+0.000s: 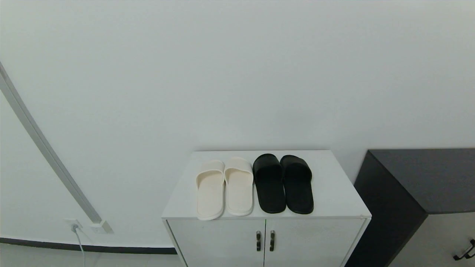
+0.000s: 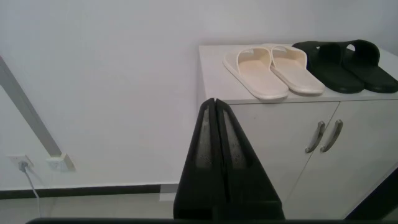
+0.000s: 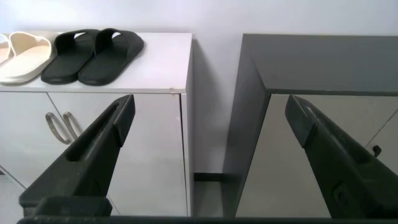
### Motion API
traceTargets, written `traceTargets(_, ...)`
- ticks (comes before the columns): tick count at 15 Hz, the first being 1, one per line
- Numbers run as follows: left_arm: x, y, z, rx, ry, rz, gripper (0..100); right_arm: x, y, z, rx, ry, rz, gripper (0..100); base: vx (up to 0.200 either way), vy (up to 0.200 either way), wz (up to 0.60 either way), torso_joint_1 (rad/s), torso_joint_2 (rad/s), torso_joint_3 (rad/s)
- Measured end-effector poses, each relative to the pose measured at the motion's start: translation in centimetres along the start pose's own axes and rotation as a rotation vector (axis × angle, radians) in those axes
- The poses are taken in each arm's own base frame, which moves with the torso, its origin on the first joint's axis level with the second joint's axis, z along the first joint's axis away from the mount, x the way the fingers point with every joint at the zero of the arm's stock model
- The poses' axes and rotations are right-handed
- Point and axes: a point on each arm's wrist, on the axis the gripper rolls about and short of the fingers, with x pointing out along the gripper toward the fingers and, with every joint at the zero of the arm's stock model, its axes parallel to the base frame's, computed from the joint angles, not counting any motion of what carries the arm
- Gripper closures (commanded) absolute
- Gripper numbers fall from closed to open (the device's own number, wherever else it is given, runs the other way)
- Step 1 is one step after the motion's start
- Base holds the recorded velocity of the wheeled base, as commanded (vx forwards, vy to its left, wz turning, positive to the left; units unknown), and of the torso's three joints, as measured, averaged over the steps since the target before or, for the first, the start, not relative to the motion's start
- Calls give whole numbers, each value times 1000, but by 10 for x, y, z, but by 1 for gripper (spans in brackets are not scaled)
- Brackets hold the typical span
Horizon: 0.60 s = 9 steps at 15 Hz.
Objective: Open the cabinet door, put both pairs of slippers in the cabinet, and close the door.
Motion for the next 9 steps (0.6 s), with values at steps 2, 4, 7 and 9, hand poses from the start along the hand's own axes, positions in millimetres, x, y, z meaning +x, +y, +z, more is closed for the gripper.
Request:
traceTargets(2,0,0,0,0,0,0,100,0,0,0,0,0,2,0,0,0,0,0,0,0)
traceTargets(4,0,0,0,0,0,0,100,0,0,0,0,0,2,0,0,0,0,0,0,0)
traceTargets(7,0,0,0,3,0,-2,100,0,0,2,-10,5,7,0,0,0,0,0,0,0)
traceTargets(9,0,0,0,7,0,-2,100,-2,-1,31,36,-51,18,0,0,0,0,0,0,0)
